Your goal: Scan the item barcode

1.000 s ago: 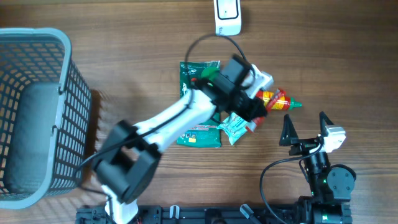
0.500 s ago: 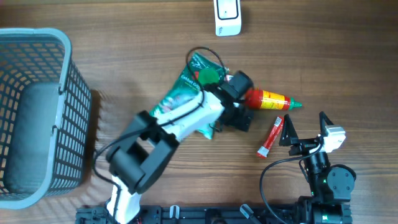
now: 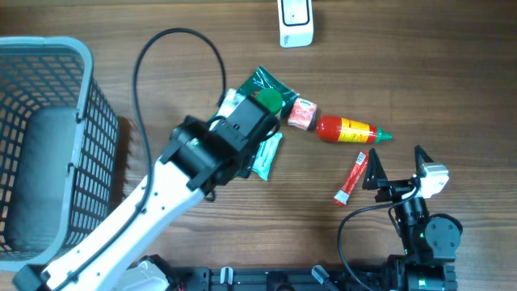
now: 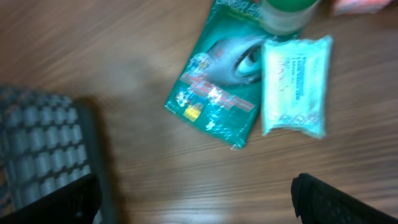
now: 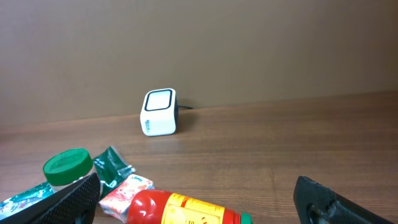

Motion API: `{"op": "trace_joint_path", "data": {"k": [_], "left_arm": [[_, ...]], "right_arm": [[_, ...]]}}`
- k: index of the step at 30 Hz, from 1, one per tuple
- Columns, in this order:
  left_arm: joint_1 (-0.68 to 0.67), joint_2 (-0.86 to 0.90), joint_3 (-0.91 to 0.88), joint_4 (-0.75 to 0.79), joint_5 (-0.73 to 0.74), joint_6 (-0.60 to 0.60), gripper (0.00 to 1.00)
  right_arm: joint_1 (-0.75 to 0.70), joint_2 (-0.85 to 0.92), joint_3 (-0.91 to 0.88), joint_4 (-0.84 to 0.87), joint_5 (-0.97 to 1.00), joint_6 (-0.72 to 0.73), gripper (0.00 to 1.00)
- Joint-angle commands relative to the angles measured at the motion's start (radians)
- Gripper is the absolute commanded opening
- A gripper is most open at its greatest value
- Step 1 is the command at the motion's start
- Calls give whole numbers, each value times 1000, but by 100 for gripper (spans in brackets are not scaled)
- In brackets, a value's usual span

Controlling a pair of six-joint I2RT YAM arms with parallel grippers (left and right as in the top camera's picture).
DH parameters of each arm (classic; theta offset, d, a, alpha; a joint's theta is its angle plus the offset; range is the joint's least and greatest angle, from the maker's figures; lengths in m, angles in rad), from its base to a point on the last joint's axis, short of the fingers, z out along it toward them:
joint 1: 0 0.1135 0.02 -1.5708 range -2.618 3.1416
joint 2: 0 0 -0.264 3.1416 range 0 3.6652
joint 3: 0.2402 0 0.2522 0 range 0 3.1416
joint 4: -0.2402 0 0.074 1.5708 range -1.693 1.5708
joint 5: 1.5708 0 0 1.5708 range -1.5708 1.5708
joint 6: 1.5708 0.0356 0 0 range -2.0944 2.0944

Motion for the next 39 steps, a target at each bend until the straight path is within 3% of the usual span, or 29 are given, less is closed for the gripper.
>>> {"op": "trace_joint_path", "data": {"k": [1,3,7,14,19,32,34,35,37,38,39], "left_arm": [[13,-103,1,-108,-186,-237,100],[51,-162,1,-167,-235,-355,100],[187,-266,1,-202,-237,-422,100],[404,-462,1,-358,-238,-698,100],[421,-558,-11,-367,-237,-702,100],[421,-559,-11,-366,-237,-702,100],[421,-559,-11,-366,-237,-702,100],[421,-559,-11,-366,-237,-702,100],[421,-559,-11,-366,-237,-702,100],[421,-559,-11,-366,-237,-702,100],[421,-559,-11,-366,-237,-702,100]], "right_arm": [[-2,-8,0,5,2,-11,100],[-2,-8,0,5,2,-11,100],[-2,-8,0,5,2,-11,100],[-2,-8,0,5,2,-11,100],[-2,-8,0,5,2,-11,100],[-2,-8,0,5,1,-10,100],[-2,-8,0,5,-7,92,100],[-2,-8,0,5,-28,252,100],[-2,-8,0,16,-154,770,100],[-2,-7,0,21,-236,937,100],[-2,-3,0,24,-319,990,100]]}}
